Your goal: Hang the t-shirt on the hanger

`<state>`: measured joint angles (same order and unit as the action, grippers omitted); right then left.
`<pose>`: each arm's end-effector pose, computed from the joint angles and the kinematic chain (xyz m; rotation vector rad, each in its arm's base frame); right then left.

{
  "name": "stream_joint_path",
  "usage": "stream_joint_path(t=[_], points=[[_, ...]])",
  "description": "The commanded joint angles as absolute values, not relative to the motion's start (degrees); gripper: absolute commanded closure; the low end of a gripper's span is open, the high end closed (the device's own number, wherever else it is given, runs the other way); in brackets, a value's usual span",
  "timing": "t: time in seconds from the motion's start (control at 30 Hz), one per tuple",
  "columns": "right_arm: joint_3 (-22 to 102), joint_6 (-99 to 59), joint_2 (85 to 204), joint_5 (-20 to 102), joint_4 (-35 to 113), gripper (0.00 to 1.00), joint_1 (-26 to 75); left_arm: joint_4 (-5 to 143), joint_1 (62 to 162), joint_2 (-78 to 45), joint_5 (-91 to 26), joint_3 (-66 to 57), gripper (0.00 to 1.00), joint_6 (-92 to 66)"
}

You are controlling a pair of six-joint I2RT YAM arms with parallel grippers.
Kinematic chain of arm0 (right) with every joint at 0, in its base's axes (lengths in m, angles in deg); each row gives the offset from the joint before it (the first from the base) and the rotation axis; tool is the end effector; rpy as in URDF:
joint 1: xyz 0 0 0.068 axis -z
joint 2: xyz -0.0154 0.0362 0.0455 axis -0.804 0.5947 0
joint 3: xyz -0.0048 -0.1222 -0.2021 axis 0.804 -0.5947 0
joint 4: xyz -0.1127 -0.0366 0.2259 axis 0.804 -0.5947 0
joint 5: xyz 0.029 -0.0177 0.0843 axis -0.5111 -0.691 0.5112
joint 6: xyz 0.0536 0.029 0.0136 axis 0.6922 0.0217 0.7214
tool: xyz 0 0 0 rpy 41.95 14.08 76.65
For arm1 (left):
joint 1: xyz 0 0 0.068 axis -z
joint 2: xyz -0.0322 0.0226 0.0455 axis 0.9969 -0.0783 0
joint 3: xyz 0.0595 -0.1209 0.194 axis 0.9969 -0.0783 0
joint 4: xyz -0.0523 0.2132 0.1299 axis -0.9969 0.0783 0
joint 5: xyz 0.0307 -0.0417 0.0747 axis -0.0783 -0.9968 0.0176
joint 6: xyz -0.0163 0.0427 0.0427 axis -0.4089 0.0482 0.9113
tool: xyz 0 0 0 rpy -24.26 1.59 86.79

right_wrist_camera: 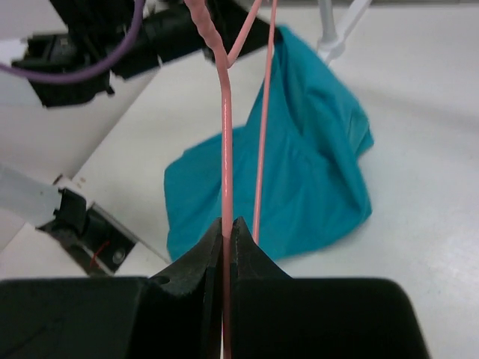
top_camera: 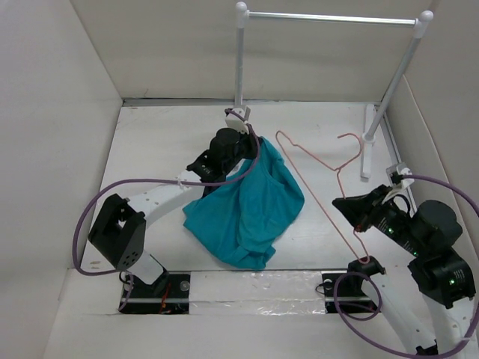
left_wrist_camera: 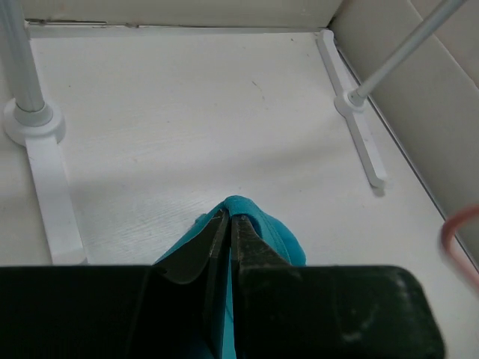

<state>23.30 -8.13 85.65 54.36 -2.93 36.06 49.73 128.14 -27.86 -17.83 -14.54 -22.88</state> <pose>0.0746 0.0418 0.3769 -0.2693 1.7095 0.7854 0.2765 -0.2472 0.2878 0.2200 1.6664 -0.7630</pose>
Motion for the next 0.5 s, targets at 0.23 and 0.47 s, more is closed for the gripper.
stream_joint_path(t=[0.23, 0.47], points=[[20.18, -9.16, 87.60, 61.15, -12.05, 1.00, 35.58, 45.97, 127.00, -29.37, -21.65, -10.14, 1.00, -22.67], [16.23, -8.73, 89.88, 57.63, -2.40, 1.00, 35.58, 46.76, 127.52, -25.86, -21.83, -11.02, 1.00, -22.68]])
